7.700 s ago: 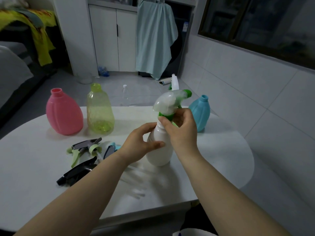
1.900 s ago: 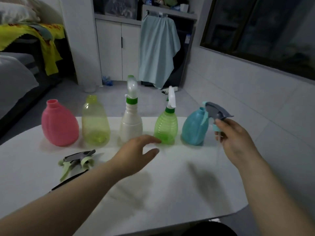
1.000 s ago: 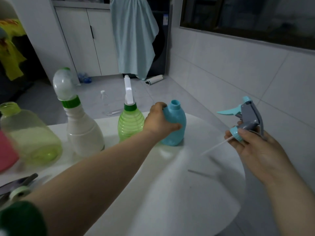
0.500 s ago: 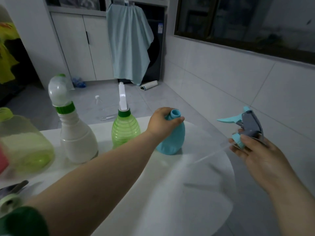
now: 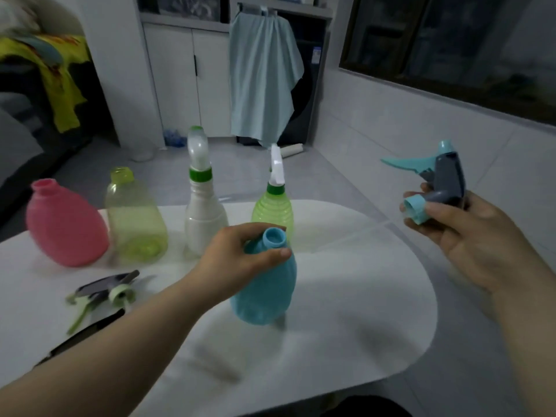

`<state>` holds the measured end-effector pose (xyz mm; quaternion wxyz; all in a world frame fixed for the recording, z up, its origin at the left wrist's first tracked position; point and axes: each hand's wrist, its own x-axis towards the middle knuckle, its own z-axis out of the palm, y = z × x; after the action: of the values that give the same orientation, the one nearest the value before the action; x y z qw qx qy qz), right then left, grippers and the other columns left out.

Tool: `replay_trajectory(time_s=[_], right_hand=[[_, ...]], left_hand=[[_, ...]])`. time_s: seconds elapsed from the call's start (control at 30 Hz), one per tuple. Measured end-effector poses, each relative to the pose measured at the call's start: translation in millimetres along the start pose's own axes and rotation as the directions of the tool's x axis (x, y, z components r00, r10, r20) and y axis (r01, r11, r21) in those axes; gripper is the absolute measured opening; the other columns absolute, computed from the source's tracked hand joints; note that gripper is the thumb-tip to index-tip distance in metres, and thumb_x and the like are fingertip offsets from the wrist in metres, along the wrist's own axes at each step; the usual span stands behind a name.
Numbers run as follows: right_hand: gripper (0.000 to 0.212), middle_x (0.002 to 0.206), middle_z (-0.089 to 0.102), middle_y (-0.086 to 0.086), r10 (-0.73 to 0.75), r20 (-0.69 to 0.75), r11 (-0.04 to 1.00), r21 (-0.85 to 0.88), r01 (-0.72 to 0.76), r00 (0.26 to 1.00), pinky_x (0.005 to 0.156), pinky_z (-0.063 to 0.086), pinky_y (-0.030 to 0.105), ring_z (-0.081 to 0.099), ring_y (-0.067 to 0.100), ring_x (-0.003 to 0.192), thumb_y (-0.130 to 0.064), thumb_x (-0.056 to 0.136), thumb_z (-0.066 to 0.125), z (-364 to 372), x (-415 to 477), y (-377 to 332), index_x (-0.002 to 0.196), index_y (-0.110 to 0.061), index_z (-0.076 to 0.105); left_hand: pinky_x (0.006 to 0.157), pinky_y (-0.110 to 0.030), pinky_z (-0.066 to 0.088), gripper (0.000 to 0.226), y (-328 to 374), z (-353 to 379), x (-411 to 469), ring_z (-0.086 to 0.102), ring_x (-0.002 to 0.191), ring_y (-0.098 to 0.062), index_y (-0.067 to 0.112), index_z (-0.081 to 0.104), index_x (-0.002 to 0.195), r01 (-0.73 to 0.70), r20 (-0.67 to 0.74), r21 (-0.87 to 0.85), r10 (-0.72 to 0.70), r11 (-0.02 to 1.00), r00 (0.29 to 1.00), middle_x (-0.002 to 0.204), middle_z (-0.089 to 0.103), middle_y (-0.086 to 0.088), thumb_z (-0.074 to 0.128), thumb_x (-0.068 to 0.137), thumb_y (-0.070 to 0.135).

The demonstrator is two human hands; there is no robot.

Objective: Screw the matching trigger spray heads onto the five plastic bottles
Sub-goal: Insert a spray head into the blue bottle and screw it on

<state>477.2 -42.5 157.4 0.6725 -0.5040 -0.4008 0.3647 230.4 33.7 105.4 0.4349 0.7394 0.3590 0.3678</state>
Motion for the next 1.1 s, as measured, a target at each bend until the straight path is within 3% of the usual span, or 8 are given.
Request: replay_trajectory(time_s=[0.13, 0.4, 0.57, 0.67, 0.77, 0.83, 0.97, 1.1], right_hand=[[0.022, 0.092, 0.059, 0.004, -0.026, 0.106, 0.999, -0.022, 0.029, 0.994, 0.065, 0.055, 0.017, 0.067, 0.003, 0.070, 0.003, 0.083, 0.042, 39.7, -5.7, -15.6, 0.085, -0.016, 0.053], [0.024, 0.089, 0.059, 0.002, -0.073, 0.204, 0.988, -0.119, 0.099, 0.976, 0.067, 0.055, 0.017, 0.061, 0.012, 0.080, 0.004, 0.082, 0.046, 98.8, -12.9, -33.3, 0.086, -0.018, 0.053], [0.024, 0.090, 0.063, -0.004, -0.123, 0.300, 0.923, -0.315, 0.220, 0.946, 0.074, 0.053, 0.016, 0.062, 0.007, 0.082, 0.001, 0.077, 0.057, 126.3, -19.2, -28.2, 0.084, -0.023, 0.055], [0.024, 0.088, 0.064, -0.007, -0.141, 0.328, 0.868, -0.413, 0.276, 0.934, 0.077, 0.052, 0.017, 0.062, 0.004, 0.080, -0.002, 0.074, 0.061, 140.4, -18.2, -23.0, 0.082, -0.024, 0.055], [0.028, 0.084, 0.063, -0.011, -0.154, 0.367, 0.819, -0.471, 0.326, 0.917, 0.073, 0.050, 0.012, 0.062, -0.003, 0.073, -0.002, 0.072, 0.064, 151.6, -16.6, -19.7, 0.080, -0.027, 0.054], [0.030, 0.082, 0.063, -0.012, -0.136, 0.398, 0.821, -0.467, 0.328, 0.907, 0.069, 0.049, 0.008, 0.061, -0.007, 0.069, 0.000, 0.071, 0.064, 158.6, -15.2, -15.5, 0.080, -0.027, 0.055], [0.028, 0.088, 0.066, -0.002, -0.037, 0.445, 0.784, -0.542, 0.302, 0.895, 0.081, 0.051, 0.025, 0.063, 0.009, 0.080, -0.002, 0.069, 0.065, 172.6, -14.6, 8.5, 0.077, -0.026, 0.054], [0.027, 0.100, 0.067, 0.010, 0.071, 0.473, 0.750, -0.605, 0.265, 0.878, 0.092, 0.048, 0.044, 0.062, 0.024, 0.094, -0.003, 0.069, 0.066, 180.8, -19.3, 31.8, 0.083, -0.024, 0.055]], left_hand=[[0.063, -0.004, 0.044, 0.021, -13.5, -24.7, -16.8, 0.054, 0.070, 0.019, 0.040, 0.060, 0.078, 0.028, -0.071, 0.004, -0.028, 1.000, 0.997, 0.081, 0.059, 0.025, 0.070, 0.069, 0.024], [0.064, 0.004, 0.038, 0.031, -43.7, -38.4, -30.9, 0.053, 0.081, 0.007, 0.045, 0.054, 0.082, 0.019, -0.140, -0.046, -0.025, 0.999, 0.990, 0.088, 0.057, 0.025, 0.070, 0.071, 0.020], [0.066, 0.003, 0.038, 0.042, -53.0, -39.2, -37.2, 0.053, 0.085, 0.007, 0.047, 0.050, 0.092, -0.001, -0.115, -0.077, -0.008, 0.997, 0.993, 0.093, 0.057, 0.024, 0.070, 0.070, 0.018], [0.063, 0.002, 0.038, 0.045, -55.0, -41.6, -40.1, 0.054, 0.079, 0.012, 0.051, 0.048, 0.088, -0.013, -0.090, -0.080, 0.006, 0.997, 0.996, 0.088, 0.056, 0.025, 0.071, 0.068, 0.018], [0.061, 0.002, 0.039, 0.046, -57.4, -44.4, -41.0, 0.052, 0.075, 0.018, 0.052, 0.046, 0.085, -0.027, -0.073, -0.065, 0.022, 0.998, 0.997, 0.086, 0.055, 0.026, 0.072, 0.067, 0.019], [0.063, 0.001, 0.040, 0.046, -58.8, -45.7, -40.7, 0.053, 0.077, 0.012, 0.051, 0.045, 0.085, -0.030, -0.074, -0.053, 0.026, 0.998, 0.997, 0.086, 0.054, 0.026, 0.073, 0.066, 0.020], [0.065, 0.001, 0.039, 0.049, -65.1, -45.8, -40.0, 0.051, 0.085, 0.003, 0.037, 0.042, 0.095, -0.023, -0.119, -0.071, 0.015, 0.997, 0.993, 0.091, 0.051, 0.021, 0.076, 0.063, 0.020], [0.066, 0.000, 0.040, 0.049, -68.1, -43.5, -40.0, 0.051, 0.086, 0.005, 0.040, 0.040, 0.085, -0.029, -0.135, -0.091, 0.017, 0.995, 0.991, 0.090, 0.051, 0.021, 0.077, 0.061, 0.020]])
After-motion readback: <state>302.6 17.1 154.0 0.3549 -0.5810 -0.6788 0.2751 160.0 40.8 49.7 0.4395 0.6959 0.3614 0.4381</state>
